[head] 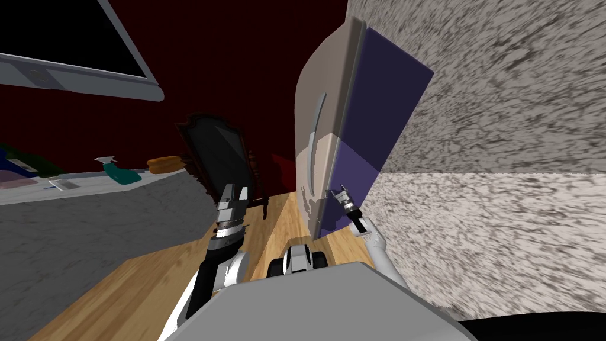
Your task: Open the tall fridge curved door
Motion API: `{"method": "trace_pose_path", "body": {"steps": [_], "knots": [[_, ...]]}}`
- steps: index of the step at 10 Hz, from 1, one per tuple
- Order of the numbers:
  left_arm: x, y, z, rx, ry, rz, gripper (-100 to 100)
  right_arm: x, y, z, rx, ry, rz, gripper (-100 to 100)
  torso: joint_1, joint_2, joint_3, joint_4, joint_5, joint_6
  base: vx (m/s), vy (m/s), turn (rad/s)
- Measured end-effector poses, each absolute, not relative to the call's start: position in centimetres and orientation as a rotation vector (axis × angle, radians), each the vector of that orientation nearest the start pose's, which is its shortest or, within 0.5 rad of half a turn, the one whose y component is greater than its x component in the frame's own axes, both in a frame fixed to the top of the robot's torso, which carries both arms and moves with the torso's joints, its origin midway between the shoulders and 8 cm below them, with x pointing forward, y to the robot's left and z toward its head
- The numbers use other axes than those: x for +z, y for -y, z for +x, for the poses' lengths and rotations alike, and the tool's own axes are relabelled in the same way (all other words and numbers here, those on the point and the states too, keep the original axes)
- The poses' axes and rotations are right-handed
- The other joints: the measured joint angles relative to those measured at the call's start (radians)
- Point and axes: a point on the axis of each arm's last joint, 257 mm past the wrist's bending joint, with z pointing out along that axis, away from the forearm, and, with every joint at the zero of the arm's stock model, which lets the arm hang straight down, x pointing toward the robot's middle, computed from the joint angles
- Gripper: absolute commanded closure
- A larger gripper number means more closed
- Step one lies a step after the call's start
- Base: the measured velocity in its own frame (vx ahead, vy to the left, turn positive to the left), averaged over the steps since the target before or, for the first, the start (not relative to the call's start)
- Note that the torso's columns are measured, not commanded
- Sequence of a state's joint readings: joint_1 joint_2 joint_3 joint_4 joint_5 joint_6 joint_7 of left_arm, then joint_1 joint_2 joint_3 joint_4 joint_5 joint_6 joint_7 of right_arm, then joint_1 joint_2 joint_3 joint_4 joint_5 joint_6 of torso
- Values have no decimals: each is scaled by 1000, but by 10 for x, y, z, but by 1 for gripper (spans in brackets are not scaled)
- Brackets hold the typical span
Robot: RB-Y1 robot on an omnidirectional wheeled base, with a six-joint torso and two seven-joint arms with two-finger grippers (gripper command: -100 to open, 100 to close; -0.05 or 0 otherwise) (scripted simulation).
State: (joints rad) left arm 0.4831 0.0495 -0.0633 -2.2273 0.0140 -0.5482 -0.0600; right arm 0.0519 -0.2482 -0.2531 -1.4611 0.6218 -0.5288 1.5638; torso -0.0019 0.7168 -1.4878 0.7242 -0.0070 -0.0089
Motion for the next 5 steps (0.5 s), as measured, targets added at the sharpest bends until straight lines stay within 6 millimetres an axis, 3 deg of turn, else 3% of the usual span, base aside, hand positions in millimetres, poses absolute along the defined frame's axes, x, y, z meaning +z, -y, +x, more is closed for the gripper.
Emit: {"method": "trace_pose_path", "body": {"steps": [5], "knots": [[14, -254, 350, -1329, -654, -608, 0, -188, 347, 518, -774, -1164, -755, -100, 0, -1, -1, 1, 0, -2, -22, 44, -14]]}}
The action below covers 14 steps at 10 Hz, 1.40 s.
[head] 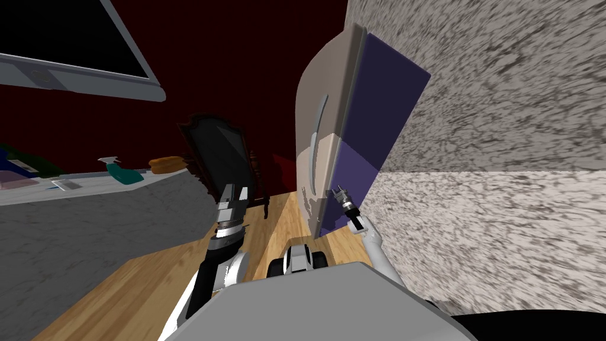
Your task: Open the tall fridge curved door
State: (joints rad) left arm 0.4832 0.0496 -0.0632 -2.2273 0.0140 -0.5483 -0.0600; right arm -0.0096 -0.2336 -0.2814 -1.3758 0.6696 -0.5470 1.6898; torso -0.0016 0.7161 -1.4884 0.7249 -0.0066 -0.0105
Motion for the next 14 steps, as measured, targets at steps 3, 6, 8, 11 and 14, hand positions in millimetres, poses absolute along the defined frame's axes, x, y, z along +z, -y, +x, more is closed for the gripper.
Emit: {"method": "trace_pose_path", "body": {"steps": [3, 6, 8, 11, 14], "knots": [[14, -254, 350, -1329, -654, -608, 0, -194, 345, 529, -833, -1149, -803, -100, 2, 0, 0, 1, 1, -3, -26, 45, -28], [14, -254, 350, -1329, -654, -608, 0, -200, 342, 541, -887, -1139, -846, -100, 8, 1, 0, 2, 3, -7, -21, 39, -29], [14, -254, 350, -1329, -654, -608, 0, -205, 333, 549, -913, -1130, -865, -100, 14, 3, 1, 3, 4, -10, -24, 40, -36], [14, -254, 350, -1329, -654, -608, 0, -207, 320, 555, -930, -1125, -877, -100, 20, 2, 1, 3, 5, -15, -5, 14, -11], [14, -254, 350, -1329, -654, -608, 0, -212, 302, 561, -914, -1122, -879, -100, 18, 1, 0, 5, 7, -10, -10, 35, 25]]}}
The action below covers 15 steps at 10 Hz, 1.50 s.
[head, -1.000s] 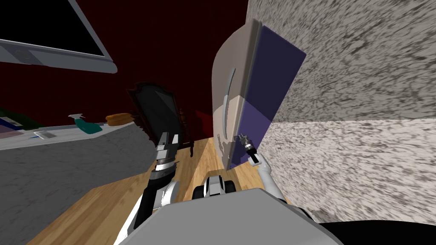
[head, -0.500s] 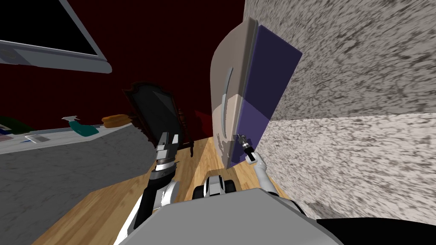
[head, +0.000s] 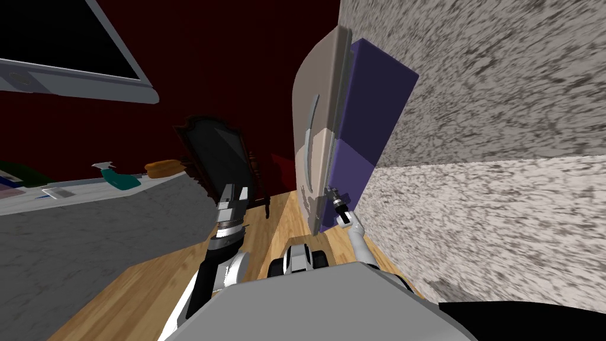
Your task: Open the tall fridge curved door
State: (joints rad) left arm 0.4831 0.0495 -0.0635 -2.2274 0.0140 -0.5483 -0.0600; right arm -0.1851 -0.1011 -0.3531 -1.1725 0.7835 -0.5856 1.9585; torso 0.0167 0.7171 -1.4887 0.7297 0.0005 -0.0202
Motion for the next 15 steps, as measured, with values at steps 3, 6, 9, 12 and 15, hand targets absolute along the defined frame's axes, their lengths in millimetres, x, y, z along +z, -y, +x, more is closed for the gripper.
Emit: {"method": "trace_pose_path", "body": {"steps": [3, 6, 9, 12, 15], "knots": [[14, -254, 350, -1329, -654, -608, 0, -220, 257, 569, -855, -1118, -857, -100, -17, 20, 12, 7, -1, 19, 11, 52, 19], [14, -254, 350, -1329, -654, -608, 0, -219, 233, 571, -818, -1120, -833, -100, -19, 23, 14, 9, -1, 20, 11, 9, 5], [14, -254, 350, -1329, -654, -608, 0, -209, 235, 583, -823, -1121, -834, 100, -17, 20, 12, 8, -1, 20, 24, 2, 0], [14, -254, 350, -1329, -654, -608, 0, -215, 238, 577, -828, -1126, -827, 100, -10, 20, 12, 8, 1, 20, 14, 123, -51], [14, -254, 350, -1329, -654, -609, 0, -211, 251, 578, -859, -1141, -808, 100, -14, 21, 13, 8, 0, 20, 2, 281, -40]]}}
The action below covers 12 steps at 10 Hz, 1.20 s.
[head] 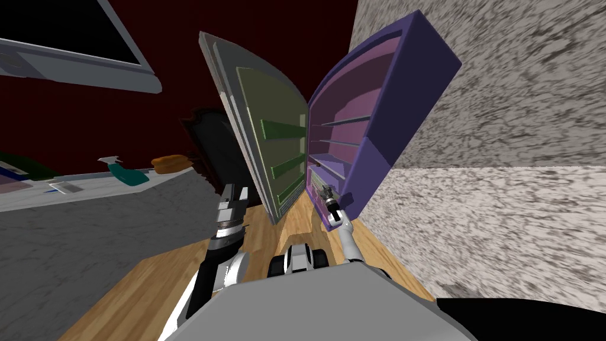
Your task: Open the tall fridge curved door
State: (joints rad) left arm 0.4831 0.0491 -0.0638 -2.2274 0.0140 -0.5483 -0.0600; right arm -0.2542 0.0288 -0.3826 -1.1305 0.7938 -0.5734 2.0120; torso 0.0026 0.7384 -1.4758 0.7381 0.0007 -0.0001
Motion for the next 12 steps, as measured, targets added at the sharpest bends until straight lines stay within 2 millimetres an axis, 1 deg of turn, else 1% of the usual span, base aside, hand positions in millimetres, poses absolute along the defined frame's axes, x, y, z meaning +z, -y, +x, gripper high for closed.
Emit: {"method": "trace_pose_path", "body": {"steps": [3, 4, 5, 6, 9, 12], "knots": [[14, -254, 350, -1329, -654, -609, 0, -206, 268, 579, -905, -1164, -779, 100, -1, -4, -2, -1, 0, 0, 55, 319, -65], [14, -254, 350, -1329, -654, -608, 0, -206, 271, 579, -913, -1168, -776, -100, -5, -2, -2, -1, -1, 0, -13, 110, 12], [14, -254, 350, -1329, -654, -608, 0, -201, 269, 583, -913, -1166, -776, -100, -14, 2, 1, 1, -4, 0, -69, -19, 18], [14, -254, 350, -1329, -654, -608, 0, -194, 268, 590, -913, -1164, -778, -100, -17, 5, 3, 1, -5, 1, -78, -60, 13], [14, -254, 350, -1329, -654, -608, 0, -177, 270, 606, -916, -1168, -777, -100, 0, -2, -1, 0, 0, 0, -56, -33, 8], [14, -254, 350, -1329, -654, -608, 0, -155, 269, 621, -922, -1167, -775, -100, -2, 0, 0, 0, 0, 0, -51, 0, 11]]}}
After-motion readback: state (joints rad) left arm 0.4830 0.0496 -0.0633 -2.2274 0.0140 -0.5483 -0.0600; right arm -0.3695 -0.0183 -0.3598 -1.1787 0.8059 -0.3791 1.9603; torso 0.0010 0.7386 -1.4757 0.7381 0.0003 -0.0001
